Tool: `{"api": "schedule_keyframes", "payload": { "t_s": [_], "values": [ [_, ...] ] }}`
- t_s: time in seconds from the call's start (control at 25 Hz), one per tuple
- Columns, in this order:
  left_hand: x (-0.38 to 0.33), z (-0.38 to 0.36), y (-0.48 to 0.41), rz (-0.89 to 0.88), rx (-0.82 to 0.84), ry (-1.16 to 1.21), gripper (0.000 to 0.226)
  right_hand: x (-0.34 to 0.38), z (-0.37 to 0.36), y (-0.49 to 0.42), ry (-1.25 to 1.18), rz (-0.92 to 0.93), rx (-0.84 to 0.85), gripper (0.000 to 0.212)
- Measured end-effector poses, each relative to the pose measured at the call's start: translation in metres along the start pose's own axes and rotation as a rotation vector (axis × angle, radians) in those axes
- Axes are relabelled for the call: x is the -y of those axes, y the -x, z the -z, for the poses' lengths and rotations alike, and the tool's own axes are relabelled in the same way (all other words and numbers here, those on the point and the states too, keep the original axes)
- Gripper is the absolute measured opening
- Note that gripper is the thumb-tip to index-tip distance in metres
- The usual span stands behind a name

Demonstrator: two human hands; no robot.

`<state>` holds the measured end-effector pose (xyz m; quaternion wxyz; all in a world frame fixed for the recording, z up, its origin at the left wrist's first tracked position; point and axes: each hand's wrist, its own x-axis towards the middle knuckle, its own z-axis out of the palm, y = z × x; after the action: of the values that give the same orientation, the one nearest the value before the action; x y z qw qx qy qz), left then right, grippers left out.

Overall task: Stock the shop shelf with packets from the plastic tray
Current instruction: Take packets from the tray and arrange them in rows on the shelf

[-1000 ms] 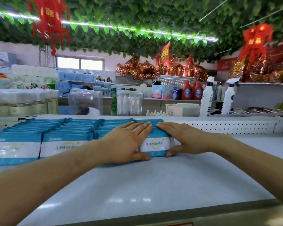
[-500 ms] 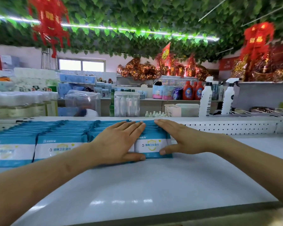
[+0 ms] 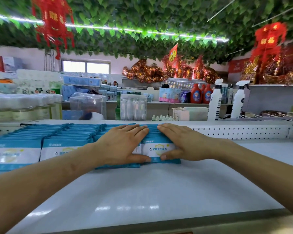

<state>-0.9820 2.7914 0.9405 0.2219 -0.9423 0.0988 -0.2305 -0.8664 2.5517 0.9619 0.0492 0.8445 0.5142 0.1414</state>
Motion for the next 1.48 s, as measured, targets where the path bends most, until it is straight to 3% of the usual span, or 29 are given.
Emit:
{"api": "schedule_keyframes", "payload": {
  "t_s": [0.2, 0.68, 0.92, 1.08, 1.48],
  "values": [
    [0.018, 0.002, 0.02, 0.128, 0.022, 0.001, 0.098, 0.028, 0.0, -0.014, 0.102, 0.05, -0.107, 0.09],
    [0.022, 0.001, 0.017, 0.112, 0.03, -0.039, 0.093, 0.034, -0.018, -0.037, 0.136, 0.068, -0.163, 0.092],
    [0.102, 0.022, 0.104, 0.218, 0.025, -0.079, 0.09, 0.11, 0.02, -0.071, 0.006, 0.161, -0.297, 0.063],
    [0.118, -0.002, 0.128, 0.25, 0.154, -0.037, 0.103, 0.145, -0.002, -0.107, 0.094, 0.202, -0.207, 0.075],
    [0.131, -0.005, 0.134, 0.234, 0.132, 0.026, 0.095, 0.154, 0.008, -0.114, 0.093, 0.125, -0.184, 0.084]
  ]
}}
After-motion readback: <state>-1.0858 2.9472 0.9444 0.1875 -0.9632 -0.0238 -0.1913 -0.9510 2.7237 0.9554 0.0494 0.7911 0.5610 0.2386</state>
